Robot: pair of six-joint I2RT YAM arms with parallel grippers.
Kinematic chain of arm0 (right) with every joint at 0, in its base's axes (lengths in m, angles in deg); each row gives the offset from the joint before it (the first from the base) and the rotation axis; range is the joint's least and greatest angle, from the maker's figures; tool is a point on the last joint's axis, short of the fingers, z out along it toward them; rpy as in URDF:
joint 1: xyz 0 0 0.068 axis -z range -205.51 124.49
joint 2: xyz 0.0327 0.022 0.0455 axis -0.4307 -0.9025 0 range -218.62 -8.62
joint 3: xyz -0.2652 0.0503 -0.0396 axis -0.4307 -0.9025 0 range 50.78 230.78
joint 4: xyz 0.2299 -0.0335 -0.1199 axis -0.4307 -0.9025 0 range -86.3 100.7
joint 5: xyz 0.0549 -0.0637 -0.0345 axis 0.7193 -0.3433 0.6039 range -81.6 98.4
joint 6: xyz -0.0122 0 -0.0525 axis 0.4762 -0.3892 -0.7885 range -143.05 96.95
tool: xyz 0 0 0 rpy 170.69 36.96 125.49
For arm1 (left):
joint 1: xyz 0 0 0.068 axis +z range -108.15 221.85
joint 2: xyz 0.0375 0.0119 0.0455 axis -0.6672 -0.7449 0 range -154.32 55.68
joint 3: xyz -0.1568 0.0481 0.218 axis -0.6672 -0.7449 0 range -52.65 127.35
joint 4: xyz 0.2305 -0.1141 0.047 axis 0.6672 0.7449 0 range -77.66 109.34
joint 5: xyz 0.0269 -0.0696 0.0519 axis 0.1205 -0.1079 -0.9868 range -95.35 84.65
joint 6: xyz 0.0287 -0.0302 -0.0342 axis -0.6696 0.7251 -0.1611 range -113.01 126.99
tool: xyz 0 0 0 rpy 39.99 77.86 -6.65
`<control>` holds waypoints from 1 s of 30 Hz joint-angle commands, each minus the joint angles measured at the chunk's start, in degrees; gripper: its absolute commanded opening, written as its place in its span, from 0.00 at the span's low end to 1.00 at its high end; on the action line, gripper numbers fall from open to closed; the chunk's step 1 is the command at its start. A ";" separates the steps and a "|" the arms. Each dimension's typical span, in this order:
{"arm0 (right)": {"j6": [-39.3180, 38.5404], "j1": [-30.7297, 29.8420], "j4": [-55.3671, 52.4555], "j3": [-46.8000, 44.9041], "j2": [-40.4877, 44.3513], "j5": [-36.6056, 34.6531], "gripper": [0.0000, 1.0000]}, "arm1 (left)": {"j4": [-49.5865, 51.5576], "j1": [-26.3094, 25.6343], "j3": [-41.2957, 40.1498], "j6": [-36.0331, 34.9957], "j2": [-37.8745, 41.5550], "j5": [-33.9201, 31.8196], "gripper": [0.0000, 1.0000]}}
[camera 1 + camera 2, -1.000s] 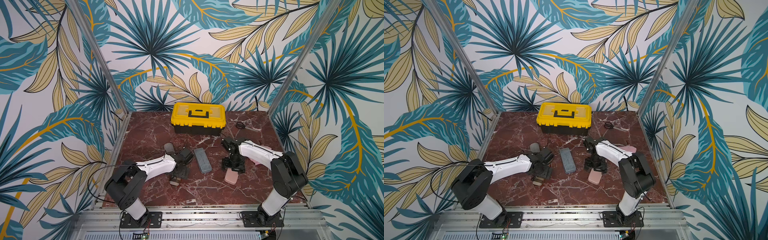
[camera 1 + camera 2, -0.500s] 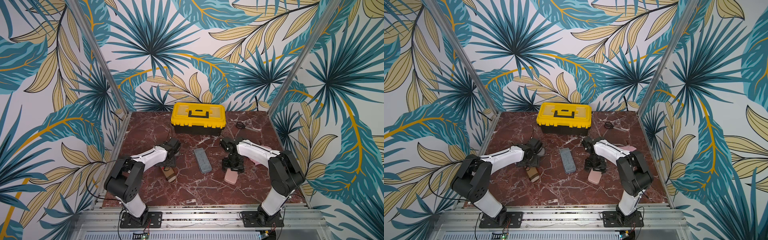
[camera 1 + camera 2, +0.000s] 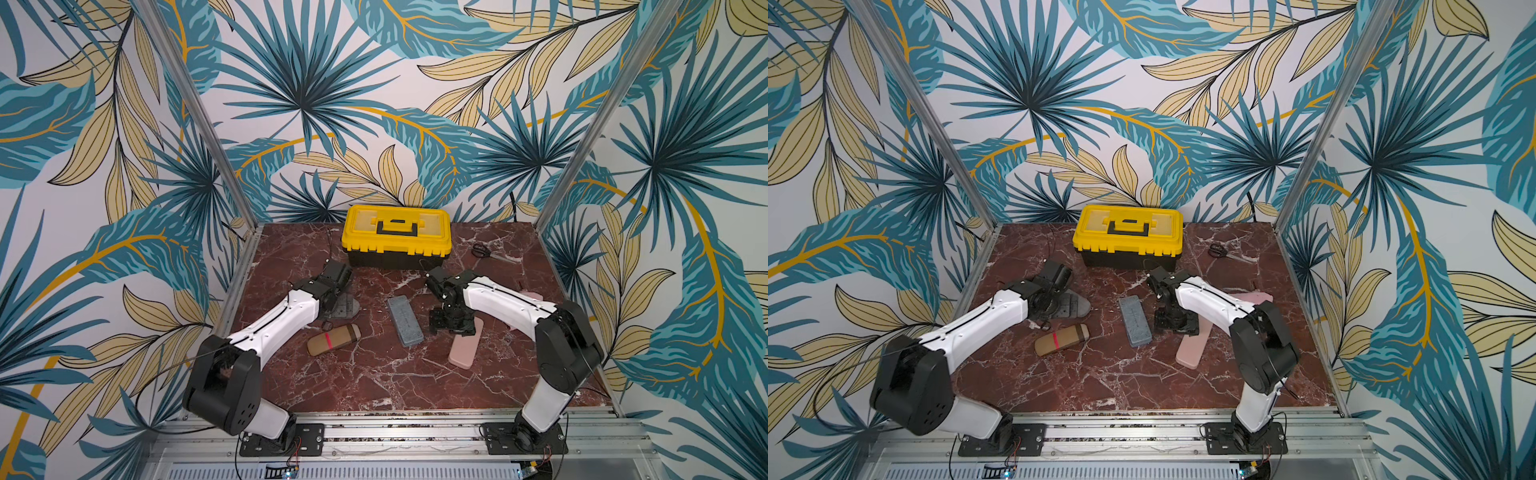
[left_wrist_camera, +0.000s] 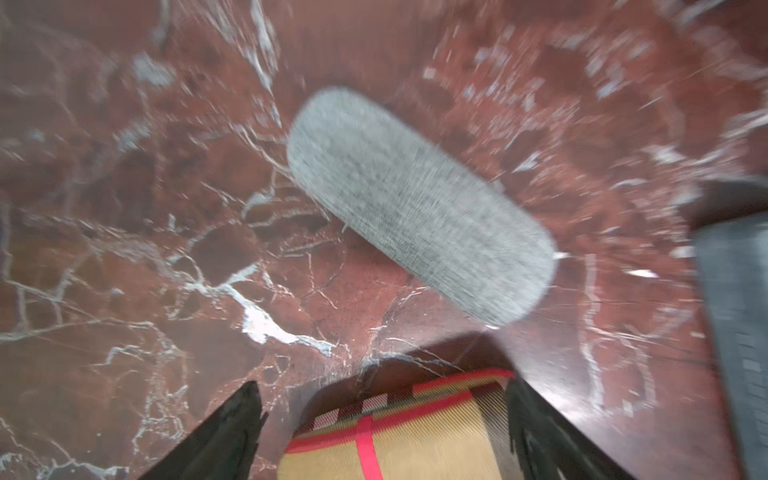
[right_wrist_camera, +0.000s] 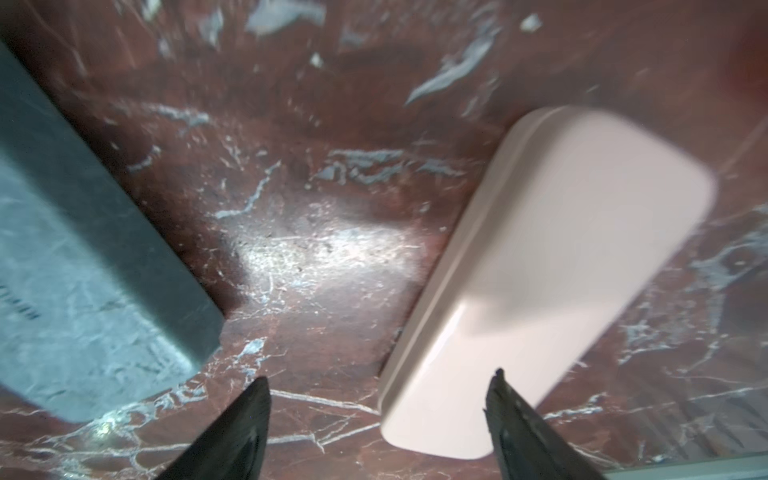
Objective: Wipe the eyeglass case
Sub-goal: Adjust the eyeglass case at the center of the board, then move the eyeglass case from the center of the board.
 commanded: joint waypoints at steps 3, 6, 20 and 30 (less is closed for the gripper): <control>-0.69 8.55 -2.79 -5.60 1.98 -0.36 0.92 | -1.30 -6.73 2.31 -1.92 6.70 -0.22 0.97; 0.19 10.72 2.76 -7.66 2.10 4.03 0.95 | -7.37 -13.68 3.76 -1.44 6.01 0.88 1.00; 12.29 8.55 17.72 -7.42 -1.09 18.26 0.90 | -25.20 -22.46 0.73 1.05 4.52 -5.99 1.00; 3.28 10.85 1.45 -0.75 5.96 2.87 0.95 | -36.14 -21.10 -3.08 -3.55 6.70 5.15 0.93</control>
